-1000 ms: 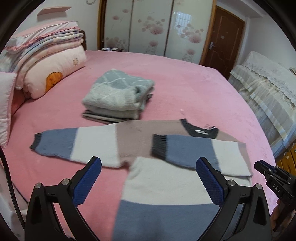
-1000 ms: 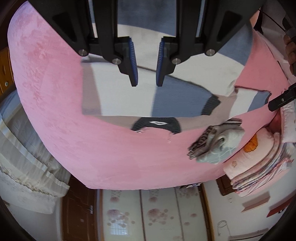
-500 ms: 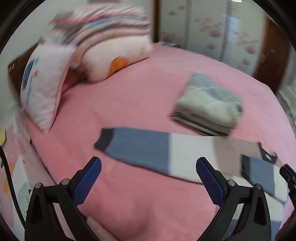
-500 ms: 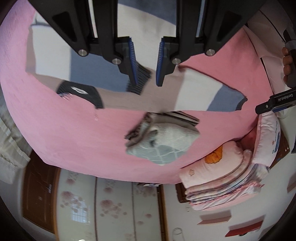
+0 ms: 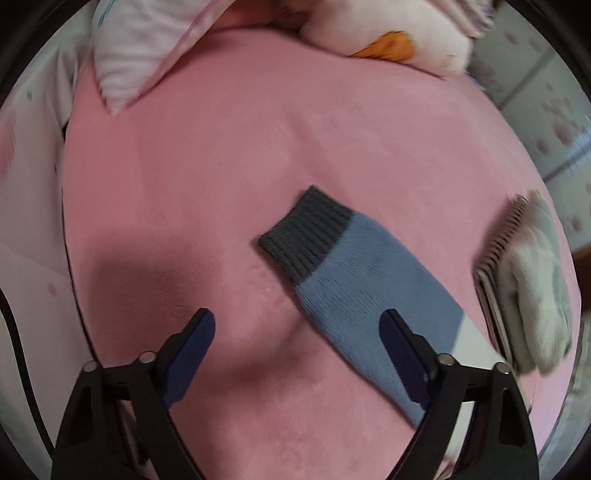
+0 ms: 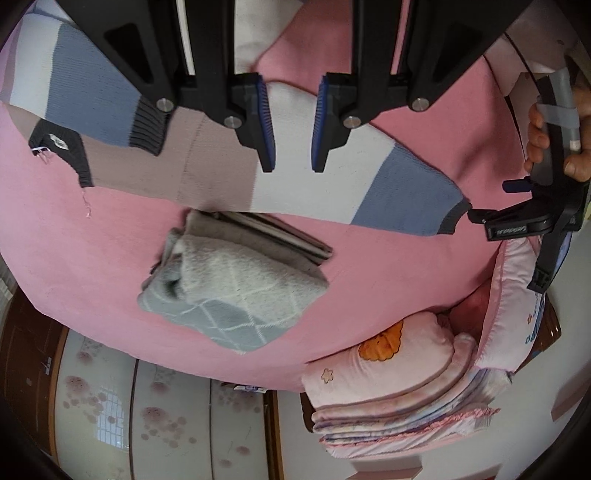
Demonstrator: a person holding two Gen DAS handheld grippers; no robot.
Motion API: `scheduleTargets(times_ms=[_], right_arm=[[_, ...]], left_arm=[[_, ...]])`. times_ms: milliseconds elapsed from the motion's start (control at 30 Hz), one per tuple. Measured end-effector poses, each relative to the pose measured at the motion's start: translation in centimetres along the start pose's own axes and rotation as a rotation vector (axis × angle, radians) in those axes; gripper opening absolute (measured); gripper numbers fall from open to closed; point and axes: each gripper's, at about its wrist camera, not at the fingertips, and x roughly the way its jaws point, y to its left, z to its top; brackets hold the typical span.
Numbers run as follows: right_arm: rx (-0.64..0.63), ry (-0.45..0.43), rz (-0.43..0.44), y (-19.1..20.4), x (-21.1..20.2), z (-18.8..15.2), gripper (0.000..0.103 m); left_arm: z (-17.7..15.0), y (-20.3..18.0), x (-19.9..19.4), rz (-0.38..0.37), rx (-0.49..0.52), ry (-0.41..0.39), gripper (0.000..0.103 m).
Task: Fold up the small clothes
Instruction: 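Reach the left tool to the other sleeve's dark cuff and grasp it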
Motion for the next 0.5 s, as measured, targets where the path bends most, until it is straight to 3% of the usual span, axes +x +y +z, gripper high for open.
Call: scheduleTargets(times_ms=[167,333,367,400,433,500], right_arm=[[-0.012,0.017,0.015,0.8,1.1,-0.6,0.02],[-0.016,0.024,0.011,0.6,1.4,-1.3,0.02],[-0.016,0.026,0.011,0.4,1.3,-1.5,0.02],[-0.015,0.028,0.009,0.2,1.3,-1.6,0.02],[-0.013,0.029,0.006,0.1,1.3,-1.7,0.02],[-0.005,0.033,0.003,-0.4,1.3,-2.0,0.02]], left_arm=[[0.8,0.6,3.9,-0.03,-0.135,0.085,0.081],[0.9,-0.1,5.5,-0.014,-0.15,0.07,0.078],[0.8,-0.3,5.7,-0.009,-0.149,0.06,0.069],[0.8,-0.5,5.8,-0.001,-0.147,0.051,0.054],[0.9,-0.6,6.0,0.0,-0.143,0.045,0.047],[0.8,-1.1,6.0,-0.005,-0.135,0.03,0.021]])
